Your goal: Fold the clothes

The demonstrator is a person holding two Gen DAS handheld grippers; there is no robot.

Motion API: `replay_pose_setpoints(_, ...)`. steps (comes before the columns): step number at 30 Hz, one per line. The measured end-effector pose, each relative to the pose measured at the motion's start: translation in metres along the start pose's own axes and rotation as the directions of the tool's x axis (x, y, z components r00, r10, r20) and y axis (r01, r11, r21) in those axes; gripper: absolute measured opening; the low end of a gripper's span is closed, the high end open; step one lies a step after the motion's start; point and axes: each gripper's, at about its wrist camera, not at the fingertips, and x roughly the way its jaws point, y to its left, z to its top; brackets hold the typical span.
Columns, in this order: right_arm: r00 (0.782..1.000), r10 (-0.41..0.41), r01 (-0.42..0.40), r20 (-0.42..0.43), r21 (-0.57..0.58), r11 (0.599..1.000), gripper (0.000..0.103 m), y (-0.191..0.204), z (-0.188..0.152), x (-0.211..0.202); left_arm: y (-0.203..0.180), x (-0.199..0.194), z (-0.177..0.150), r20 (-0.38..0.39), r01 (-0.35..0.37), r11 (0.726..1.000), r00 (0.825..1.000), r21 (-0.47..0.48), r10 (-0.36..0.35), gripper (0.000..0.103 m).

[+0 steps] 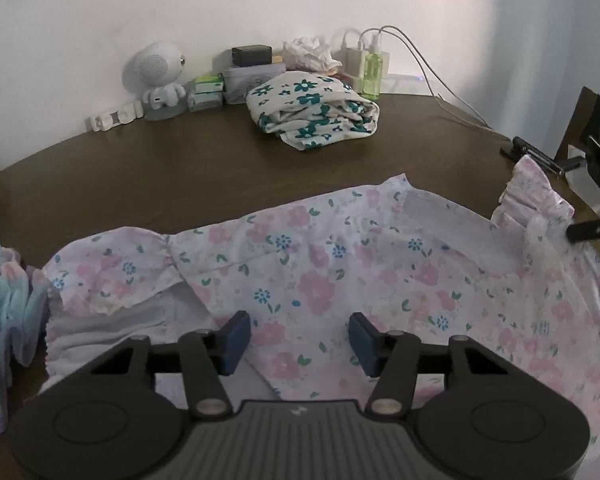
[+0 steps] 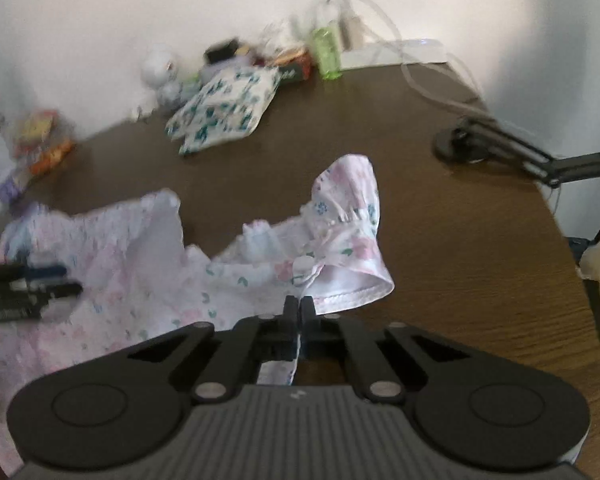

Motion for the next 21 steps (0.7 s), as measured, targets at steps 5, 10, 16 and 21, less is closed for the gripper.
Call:
replay_pose_setpoints(5,0.999,-0.046,0.046,0.001,0.025,0.999,0.001,-0.015,0.007,-0.003,-0.002,-0.003,-0.006,0.024,-0.003,1.000,1.000,0.008,0.003,0.054)
replay_pose_setpoints(10,0.997,-0.072,0.072,0.018,0.035,0.997,0.001,-0.020,0.011,-0.007,0.000,-0.004,-0.006,0.026,0.003,1.000,1.000,0.014,-0.004,0.055)
replay_pose_setpoints(16,0.995,-0.101,0.100,0.007,0.059,0.993,0.004,-0.034,0.007,0.001,0.000,-0.004,-0.007,0.034,0.002,1.000,0.999,0.013,-0.002,0.055)
replay_pose_setpoints(21,0.998,0.056,-0.057,0.012,0.189,0.980,0.044,-0.044,-0.009,-0.021,0.000,-0.004,-0.009,0.041,0.003,1.000,0.999,0.012,-0.003,0.055)
